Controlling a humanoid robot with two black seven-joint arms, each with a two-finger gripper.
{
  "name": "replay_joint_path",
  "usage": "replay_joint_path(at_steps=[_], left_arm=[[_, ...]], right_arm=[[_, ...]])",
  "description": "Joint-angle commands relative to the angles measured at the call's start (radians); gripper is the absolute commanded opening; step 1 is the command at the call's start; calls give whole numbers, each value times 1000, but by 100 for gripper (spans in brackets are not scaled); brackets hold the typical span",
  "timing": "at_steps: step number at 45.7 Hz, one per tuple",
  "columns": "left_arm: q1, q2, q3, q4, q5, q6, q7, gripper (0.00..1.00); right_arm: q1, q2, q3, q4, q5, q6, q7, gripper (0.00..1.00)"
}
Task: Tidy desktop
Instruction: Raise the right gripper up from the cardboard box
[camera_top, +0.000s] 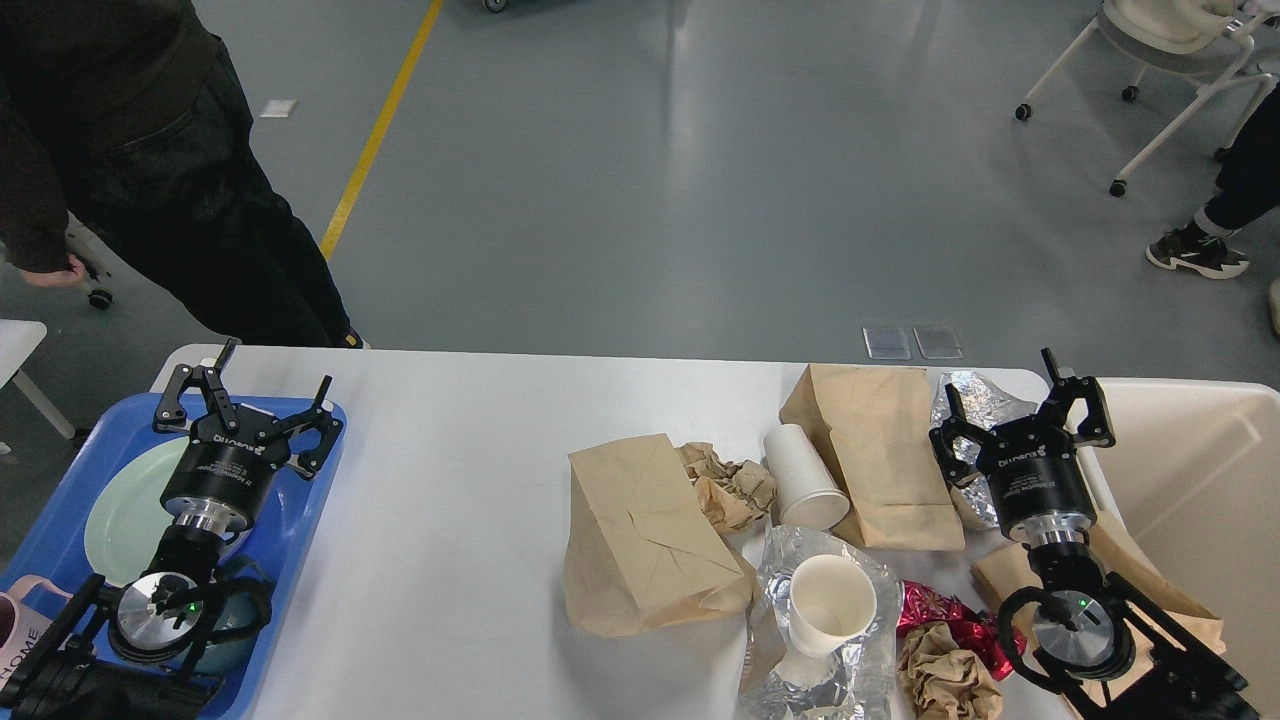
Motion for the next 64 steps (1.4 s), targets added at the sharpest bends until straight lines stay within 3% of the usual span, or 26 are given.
replay_joint_path(at_steps=[1,28,46,64], left_arm=[[0,0,0,-1,0,0,0,97],[0,0,0,0,0,0,0,97],[0,0,0,0,0,0,0,97],[0,0,0,0,0,0,0,97]], right_arm=[[0,0,0,1,1,0,-1,100],[28,3,0,-19,1,-2,-3,100],[-11,-74,103,-19,81,9,-1,100],[-31,-69,0,-22,82,12,-46,100]])
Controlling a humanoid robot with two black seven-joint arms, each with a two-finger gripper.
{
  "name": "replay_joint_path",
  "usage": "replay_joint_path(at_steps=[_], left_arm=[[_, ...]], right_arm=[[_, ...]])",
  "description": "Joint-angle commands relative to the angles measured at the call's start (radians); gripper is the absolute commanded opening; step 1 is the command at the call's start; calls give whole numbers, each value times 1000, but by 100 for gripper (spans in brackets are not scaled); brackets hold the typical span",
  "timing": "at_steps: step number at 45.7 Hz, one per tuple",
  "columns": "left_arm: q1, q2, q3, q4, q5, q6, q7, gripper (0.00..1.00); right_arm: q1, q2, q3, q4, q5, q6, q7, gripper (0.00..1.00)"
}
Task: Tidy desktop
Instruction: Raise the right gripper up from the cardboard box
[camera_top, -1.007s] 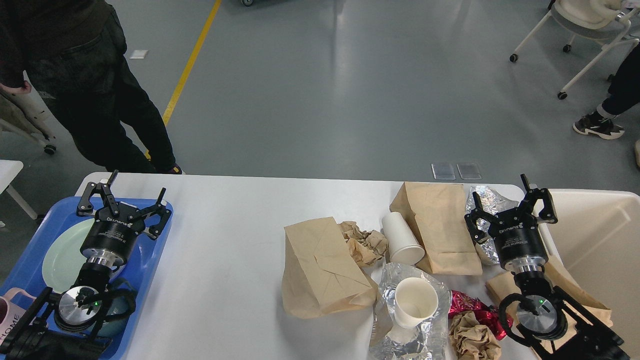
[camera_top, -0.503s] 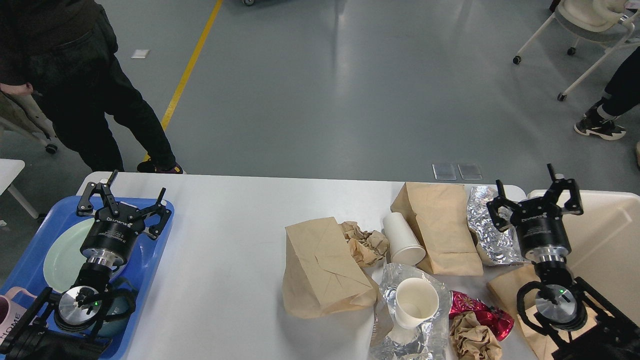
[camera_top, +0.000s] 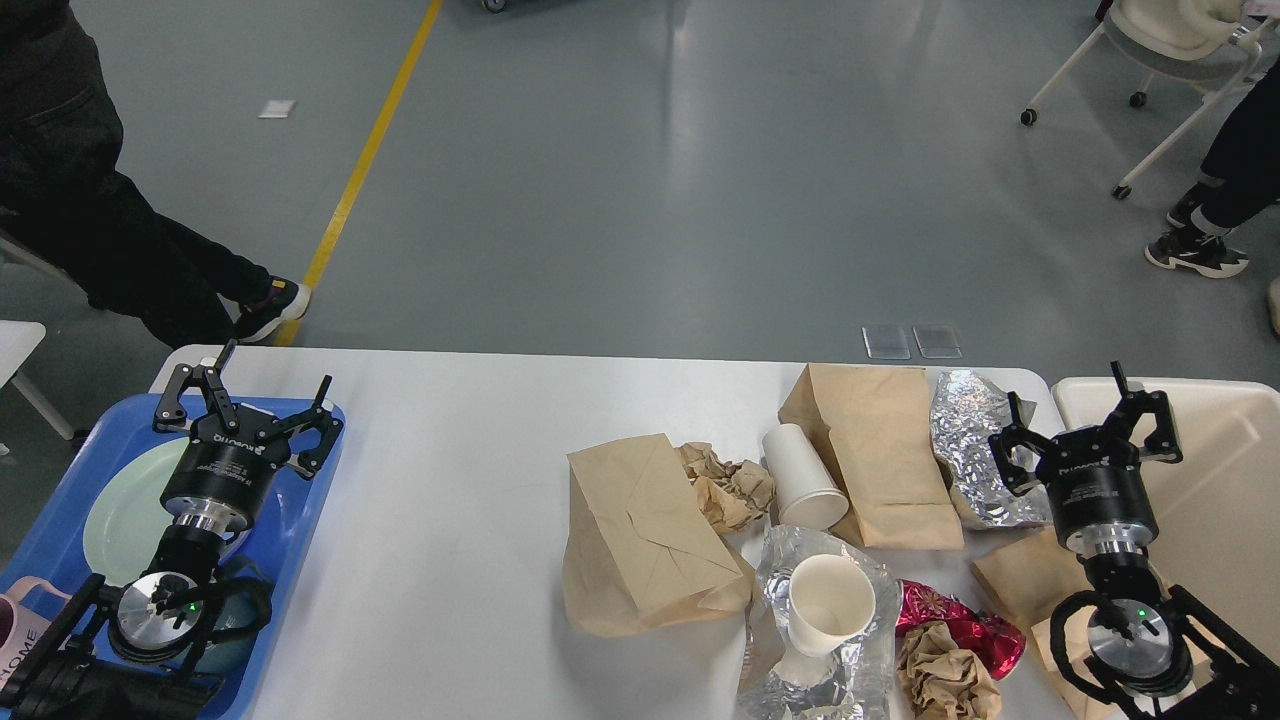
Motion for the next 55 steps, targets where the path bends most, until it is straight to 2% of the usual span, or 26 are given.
replay_joint_path(at_steps=[1,18,29,44,49,55], left_arm=[[0,0,0,1,0,0,0,97],[0,0,0,-1,0,0,0,97],[0,0,0,1,0,0,0,97],[0,0,0,1,0,0,0,97],[0,0,0,1,0,0,0,97],[0,0,0,1,0,0,0,97]], right_arm=[[-2,2,-54,1,0,-11,-30,100],[15,36,-54,21,49,-121,-39,100],[26,-12,-45,33,51,-124,-39,100],[89,-19,-71,38,49,-126,-37,100],[121,-85,-157,32,49,-124,-37,100],[190,-260,-338,36,52,-104,-28,100]])
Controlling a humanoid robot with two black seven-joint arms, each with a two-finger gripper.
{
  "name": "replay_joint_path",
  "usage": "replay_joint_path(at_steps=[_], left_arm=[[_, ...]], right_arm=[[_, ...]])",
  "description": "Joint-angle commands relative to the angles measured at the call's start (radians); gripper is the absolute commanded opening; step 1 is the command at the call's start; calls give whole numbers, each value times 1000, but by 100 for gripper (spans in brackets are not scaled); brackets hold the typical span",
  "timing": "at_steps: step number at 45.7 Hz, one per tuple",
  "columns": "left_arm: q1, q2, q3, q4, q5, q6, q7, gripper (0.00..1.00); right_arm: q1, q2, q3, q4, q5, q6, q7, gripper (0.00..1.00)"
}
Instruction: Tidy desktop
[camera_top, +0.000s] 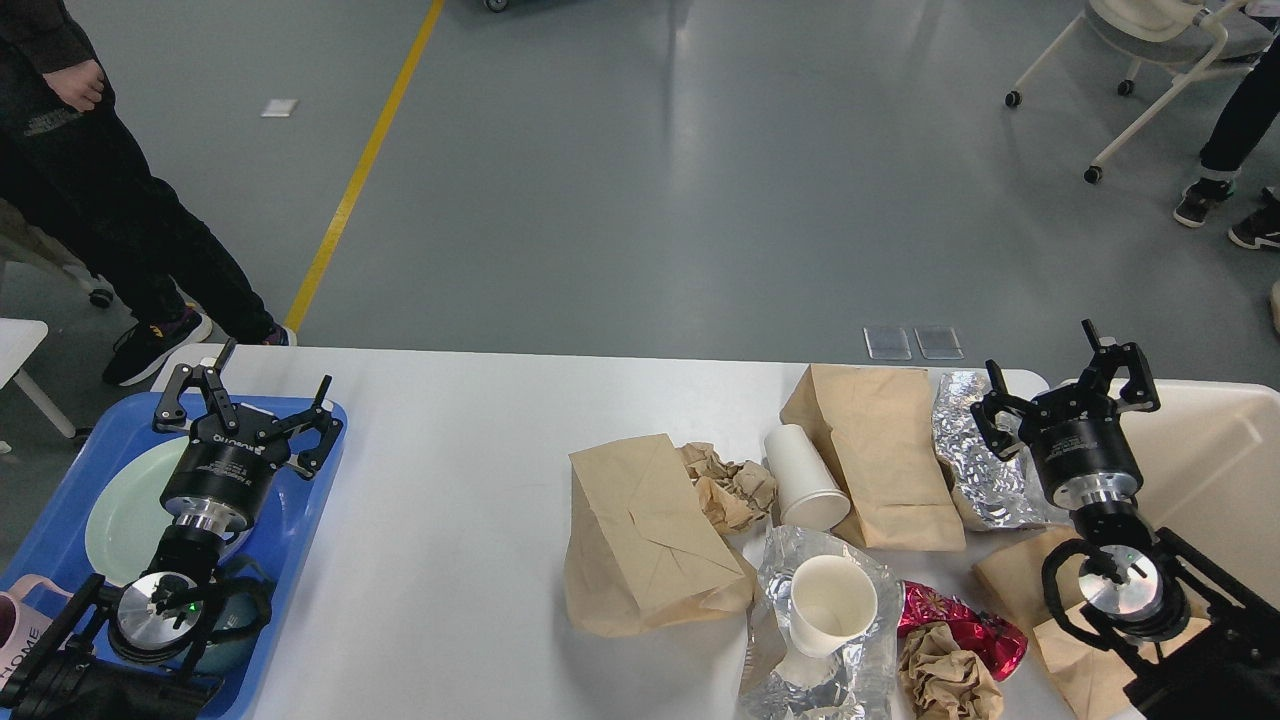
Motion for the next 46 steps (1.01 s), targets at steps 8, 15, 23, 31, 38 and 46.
replay_joint_path(at_steps=[8,15,23,31,38,46], left_arm=[[0,0,0,0,0,0,0,97],[0,0,0,-1,0,0,0,97],[0,0,0,0,0,0,0,97],[0,0,0,0,0,0,0,97],[0,0,0,0,0,0,0,97],[0,0,0,-1,0,0,0,97]], right_arm=[[316,-271,-563,-12,8,34,8,100],[615,-302,-1003,-10,8,37,7,100],[1066,-236,-1772,0,11,35,5,100],[1298,-113,-2085,46,29,173,5,100],[1519,-6,-2229,134,28,460,-6,100],[1766,132,-2364,322,28,526,-125,100]])
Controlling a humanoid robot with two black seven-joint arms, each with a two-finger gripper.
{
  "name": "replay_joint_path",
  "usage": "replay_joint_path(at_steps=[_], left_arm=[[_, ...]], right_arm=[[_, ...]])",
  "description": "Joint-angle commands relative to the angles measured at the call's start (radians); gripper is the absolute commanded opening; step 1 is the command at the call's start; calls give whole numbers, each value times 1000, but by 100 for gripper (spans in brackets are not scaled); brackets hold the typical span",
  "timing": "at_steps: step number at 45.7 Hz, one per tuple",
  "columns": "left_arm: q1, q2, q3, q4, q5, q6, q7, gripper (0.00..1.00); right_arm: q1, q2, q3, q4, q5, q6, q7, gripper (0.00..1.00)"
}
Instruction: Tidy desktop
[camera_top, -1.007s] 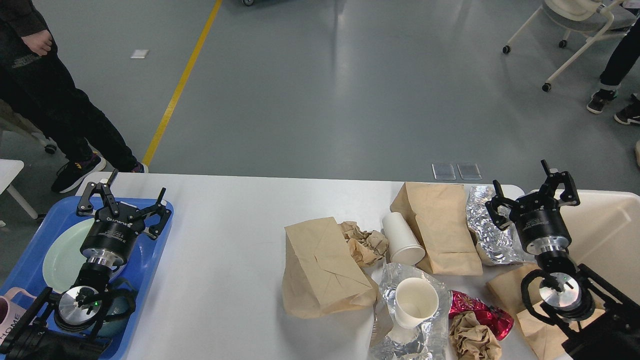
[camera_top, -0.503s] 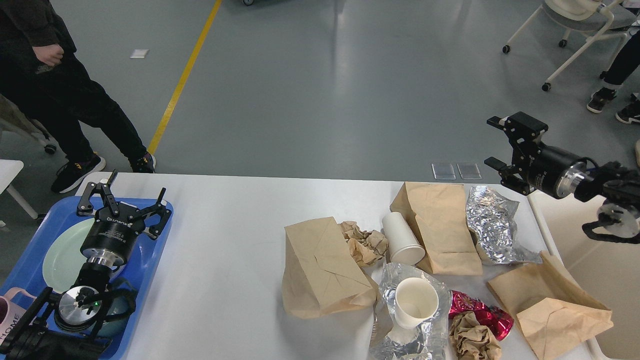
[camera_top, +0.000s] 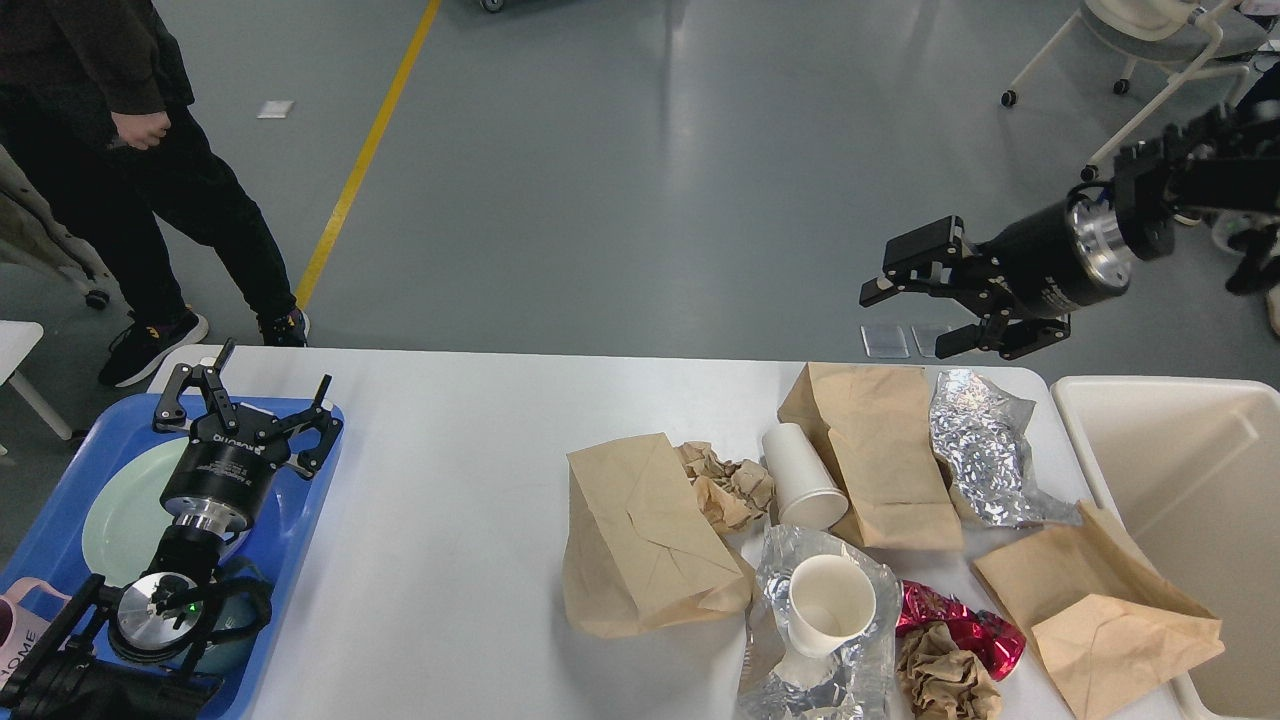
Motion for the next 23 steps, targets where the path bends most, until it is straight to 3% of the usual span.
replay_joint_path(at_steps=[1,7,11,15,23], left_arm=[[0,0,0,0,0,0,0,97],[0,0,0,0,0,0,0,97],[0,0,0,0,0,0,0,97],[0,0,0,0,0,0,0,97],[0,0,0,0,0,0,0,97]], right_arm=[[181,77,-75,154,1,29,-146,100],[337,86,-78,331,15,16,-466,100],[416,83,-82,416,84,13,-611,100],[495,80,-113,510,144,13,-668,100],[591,72,-196,627,159,6,-666,100]])
